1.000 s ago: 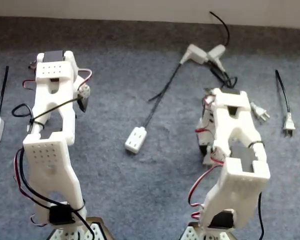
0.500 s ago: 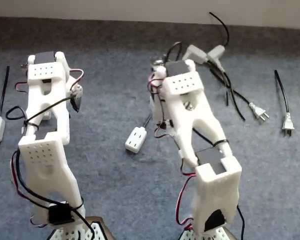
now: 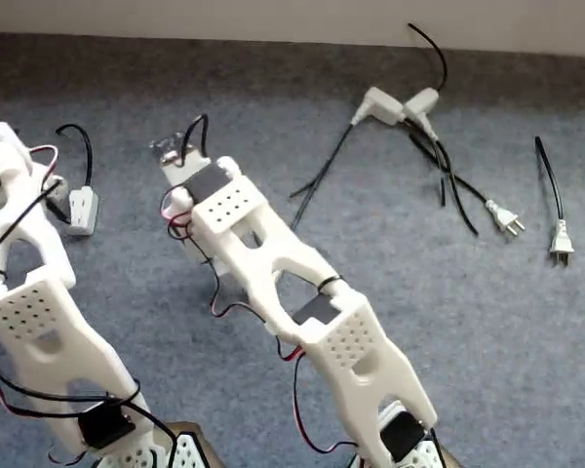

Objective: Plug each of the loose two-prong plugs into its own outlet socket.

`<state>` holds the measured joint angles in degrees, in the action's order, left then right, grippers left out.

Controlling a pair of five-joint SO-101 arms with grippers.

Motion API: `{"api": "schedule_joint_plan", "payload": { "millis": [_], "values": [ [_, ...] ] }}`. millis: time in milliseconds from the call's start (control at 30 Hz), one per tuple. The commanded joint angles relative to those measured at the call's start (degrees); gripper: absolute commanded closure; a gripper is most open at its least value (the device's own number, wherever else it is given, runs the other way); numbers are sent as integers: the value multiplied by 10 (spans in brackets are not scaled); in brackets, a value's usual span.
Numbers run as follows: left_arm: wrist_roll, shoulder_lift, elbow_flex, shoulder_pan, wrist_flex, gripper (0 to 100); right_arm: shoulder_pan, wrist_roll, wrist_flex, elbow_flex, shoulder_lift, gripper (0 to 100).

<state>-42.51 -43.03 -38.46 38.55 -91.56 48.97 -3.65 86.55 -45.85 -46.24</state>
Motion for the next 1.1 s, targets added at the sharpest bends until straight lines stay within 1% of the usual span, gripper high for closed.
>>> {"api": "schedule_joint_plan", "payload": {
  "millis": [0,133,167,233,333,367,433,533,600,733,900,1067],
  "values": [
    [42,6,-48,54,4,860,42,-7,-7,-147,-36,937],
    [47,6,-78,98,4,860,64,-7,-3,-260,-110,933],
    [47,6,-82,104,4,860,65,-8,1,-278,-124,918],
    [47,7,-87,109,4,860,61,-11,29,-319,-149,846],
    [45,9,-87,102,4,863,44,-52,73,-390,-160,716],
    [44,10,-92,93,4,863,36,-56,87,-419,-159,688],
    [44,10,-106,72,-7,864,17,-51,119,-487,-154,674],
    [44,10,-139,36,-63,864,-8,-21,145,-578,-128,674],
    [44,10,-163,15,-97,864,-30,-6,145,-556,-81,674],
    [44,17,-162,-24,-98,864,-87,-1,146,-537,12,674],
    [46,68,-93,-103,-98,864,-188,0,146,-532,100,674],
    [46,138,34,-189,-98,864,-252,1,145,-532,132,674]
  ]
}}
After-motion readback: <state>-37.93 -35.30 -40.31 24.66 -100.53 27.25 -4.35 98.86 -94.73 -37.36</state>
